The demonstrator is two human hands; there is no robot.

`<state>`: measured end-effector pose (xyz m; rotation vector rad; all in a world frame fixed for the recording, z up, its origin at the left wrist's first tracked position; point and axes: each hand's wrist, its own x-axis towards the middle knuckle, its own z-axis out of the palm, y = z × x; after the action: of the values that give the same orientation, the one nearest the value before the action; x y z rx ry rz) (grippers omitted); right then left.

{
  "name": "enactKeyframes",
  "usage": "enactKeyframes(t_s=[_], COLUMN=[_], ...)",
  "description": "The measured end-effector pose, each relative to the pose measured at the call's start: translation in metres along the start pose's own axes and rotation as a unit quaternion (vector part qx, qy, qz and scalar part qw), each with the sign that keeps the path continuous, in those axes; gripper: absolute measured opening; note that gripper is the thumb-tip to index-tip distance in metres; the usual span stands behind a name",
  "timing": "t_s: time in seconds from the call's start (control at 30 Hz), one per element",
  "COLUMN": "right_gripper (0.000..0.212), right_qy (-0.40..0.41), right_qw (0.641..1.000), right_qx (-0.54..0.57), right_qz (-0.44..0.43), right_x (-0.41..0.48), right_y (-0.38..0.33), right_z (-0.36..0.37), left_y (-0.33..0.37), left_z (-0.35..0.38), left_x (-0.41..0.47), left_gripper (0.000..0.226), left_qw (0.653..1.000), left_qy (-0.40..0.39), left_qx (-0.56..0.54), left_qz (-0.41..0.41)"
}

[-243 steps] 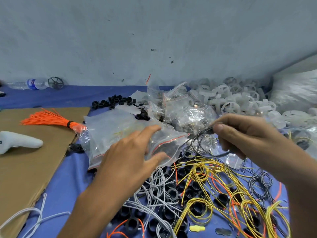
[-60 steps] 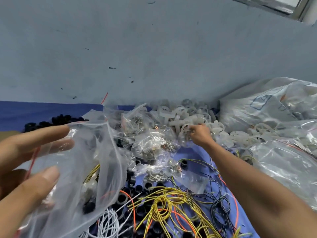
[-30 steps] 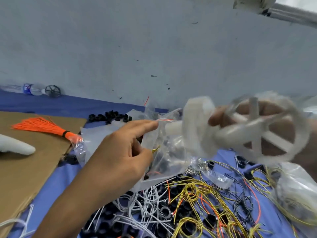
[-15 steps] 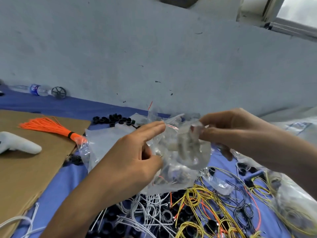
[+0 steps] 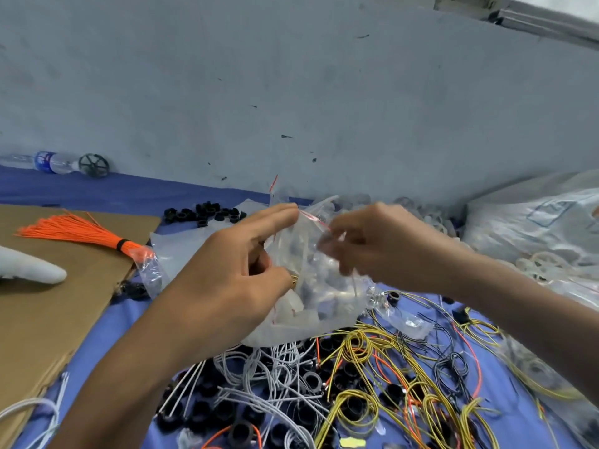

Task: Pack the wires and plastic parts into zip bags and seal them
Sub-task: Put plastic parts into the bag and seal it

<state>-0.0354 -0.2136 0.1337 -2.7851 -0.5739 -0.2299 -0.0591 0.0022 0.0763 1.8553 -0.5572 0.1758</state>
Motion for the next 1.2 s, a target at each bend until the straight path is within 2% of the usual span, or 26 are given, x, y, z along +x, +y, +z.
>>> enactKeyframes(t_s=[0.07,0.17,0.2,0.23,0.33,0.43,0.53,0.7,0.9,1.0,1.13,1.2], right_gripper=[0.018,0.016,0.017,0.020,0.021,0.018,0.020,0.023,0.030,0.032,0.022,0.021], right_qy=[0.042,0.037,0.050,0.073,0.108,0.098,0.110,0.132,0.095,0.051,-0.069,-0.096], right_qw=[0.996,0.996,0.991,0.977,0.905,0.855,0.824,0.840,0.835,0.854,0.880,0.870], right_qx=[0.078,0.083,0.122,0.198,0.409,0.500,0.544,0.512,0.532,0.510,0.467,0.483], right_qz=[0.022,0.005,0.010,0.019,0.054,0.093,0.112,0.124,0.100,0.086,0.048,0.020], right_x=[0.006,0.009,0.011,0.013,0.020,0.024,0.024,0.016,0.005,0.004,0.014,0.024], right_y=[-0.002,-0.013,-0.014,-0.016,-0.015,-0.014,-0.012,-0.004,-0.004,-0.003,0.004,0.016], right_z=[-0.003,-0.003,-0.004,-0.007,-0.021,-0.024,-0.027,-0.042,-0.046,-0.033,-0.014,-0.011], left_y=[-0.001,0.003,0.004,0.005,0.008,0.011,0.007,0.000,-0.003,-0.013,-0.022,-0.024], left_z=[-0.006,-0.012,-0.013,-0.014,-0.020,-0.028,-0.031,-0.028,-0.029,-0.036,-0.037,-0.034], left_x=[0.000,-0.002,-0.001,-0.001,-0.003,-0.006,-0.010,-0.004,0.001,0.001,0.004,0.007], left_gripper=[0.069,0.060,0.054,0.049,0.035,0.019,0.039,0.038,0.035,0.042,0.050,0.051], left_qw=[1.000,0.996,0.994,0.991,0.984,0.992,0.992,0.985,0.971,0.975,0.984,0.984], left_qy=[0.020,0.070,0.089,0.110,0.149,0.085,0.006,0.125,0.186,0.185,0.136,0.123], left_qx=[-0.016,-0.023,-0.021,-0.021,0.003,0.043,0.113,0.053,-0.027,-0.008,0.061,0.086], left_qz=[0.014,0.048,0.063,0.075,0.102,0.082,0.057,0.102,0.147,0.123,0.098,0.098])
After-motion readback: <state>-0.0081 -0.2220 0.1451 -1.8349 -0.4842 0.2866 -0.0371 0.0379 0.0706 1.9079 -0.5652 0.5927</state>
